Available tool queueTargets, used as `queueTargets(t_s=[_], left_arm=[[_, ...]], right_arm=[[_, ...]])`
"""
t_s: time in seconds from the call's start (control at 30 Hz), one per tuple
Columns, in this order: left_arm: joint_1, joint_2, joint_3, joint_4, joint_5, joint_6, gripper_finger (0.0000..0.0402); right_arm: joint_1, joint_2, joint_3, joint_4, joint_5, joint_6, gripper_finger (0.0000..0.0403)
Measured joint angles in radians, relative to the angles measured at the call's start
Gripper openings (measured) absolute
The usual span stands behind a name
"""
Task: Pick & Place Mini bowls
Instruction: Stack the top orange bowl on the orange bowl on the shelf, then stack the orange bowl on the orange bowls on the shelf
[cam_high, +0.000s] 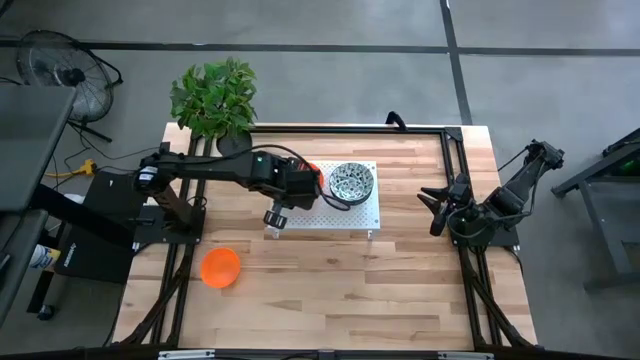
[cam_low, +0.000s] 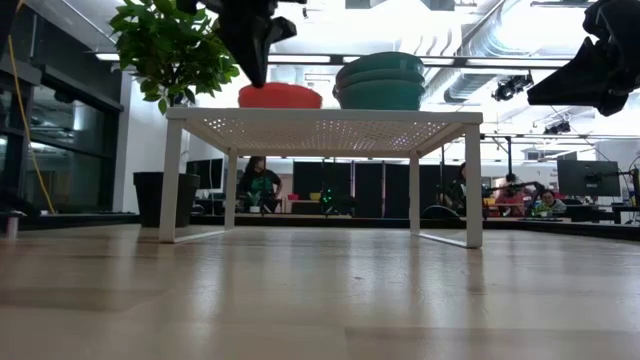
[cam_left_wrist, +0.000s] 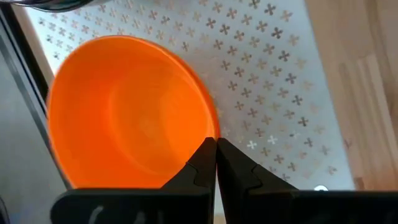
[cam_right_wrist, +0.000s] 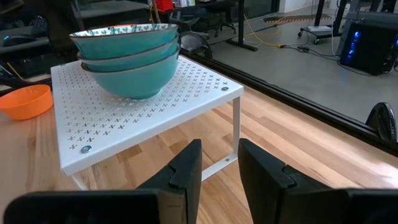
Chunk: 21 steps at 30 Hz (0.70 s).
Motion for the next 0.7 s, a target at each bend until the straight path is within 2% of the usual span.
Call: queueTargets(t_s=[0.3, 0.7], left_arm=[[0.000, -0.001, 0.001, 0.000, 0.028, 0.000, 0.0025], [0.000, -0.014, 0.024, -0.009, 0.017, 0.000, 0.0101]], right_arm=[[0.000, 0.000, 0.000, 0.000, -0.008, -0.001, 0.0094], [0.000, 0.000, 0.000, 0.000, -0.010, -0.002, 0.0094]])
